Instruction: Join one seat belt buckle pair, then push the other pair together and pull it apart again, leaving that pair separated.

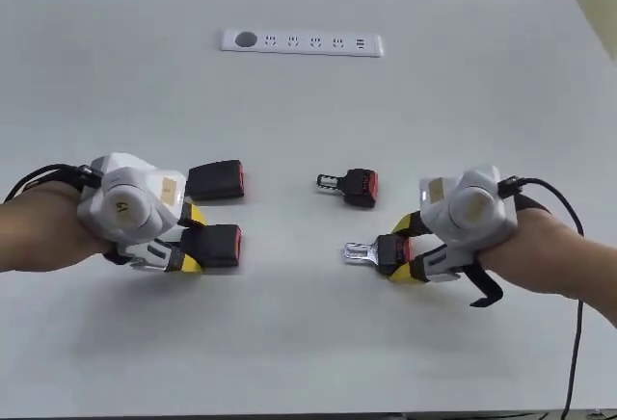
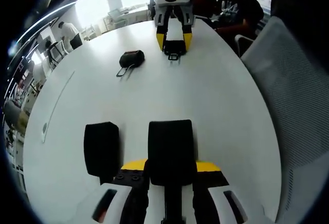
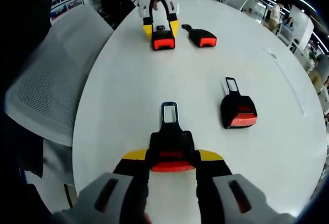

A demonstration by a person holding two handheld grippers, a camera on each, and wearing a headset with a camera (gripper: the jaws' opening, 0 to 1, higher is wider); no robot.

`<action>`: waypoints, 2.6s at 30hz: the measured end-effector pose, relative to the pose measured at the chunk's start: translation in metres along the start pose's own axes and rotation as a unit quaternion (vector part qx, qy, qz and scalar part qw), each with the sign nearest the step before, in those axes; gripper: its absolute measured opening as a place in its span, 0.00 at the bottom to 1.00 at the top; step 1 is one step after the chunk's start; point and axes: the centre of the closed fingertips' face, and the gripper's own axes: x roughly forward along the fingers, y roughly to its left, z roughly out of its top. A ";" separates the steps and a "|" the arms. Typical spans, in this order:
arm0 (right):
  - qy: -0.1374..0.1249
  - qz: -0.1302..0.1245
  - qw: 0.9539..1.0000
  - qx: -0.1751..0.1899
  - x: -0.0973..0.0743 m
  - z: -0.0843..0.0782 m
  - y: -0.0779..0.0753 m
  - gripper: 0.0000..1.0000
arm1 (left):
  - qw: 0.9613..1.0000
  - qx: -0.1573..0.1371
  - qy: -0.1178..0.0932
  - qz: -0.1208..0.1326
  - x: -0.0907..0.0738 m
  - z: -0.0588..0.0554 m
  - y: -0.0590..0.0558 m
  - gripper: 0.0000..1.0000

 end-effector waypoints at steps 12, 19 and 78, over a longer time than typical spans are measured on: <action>0.002 0.001 1.000 -0.007 0.000 0.001 0.000 0.35 | 1.000 0.007 0.009 -0.014 0.001 -0.001 -0.001 0.33; 0.004 -0.001 1.000 -0.006 0.001 0.001 0.000 0.35 | 1.000 0.008 0.013 -0.016 0.001 -0.001 -0.002 0.32; -0.084 -0.020 0.996 -0.011 0.063 0.129 0.011 0.34 | 1.000 0.008 0.021 -0.019 0.001 0.000 -0.001 0.33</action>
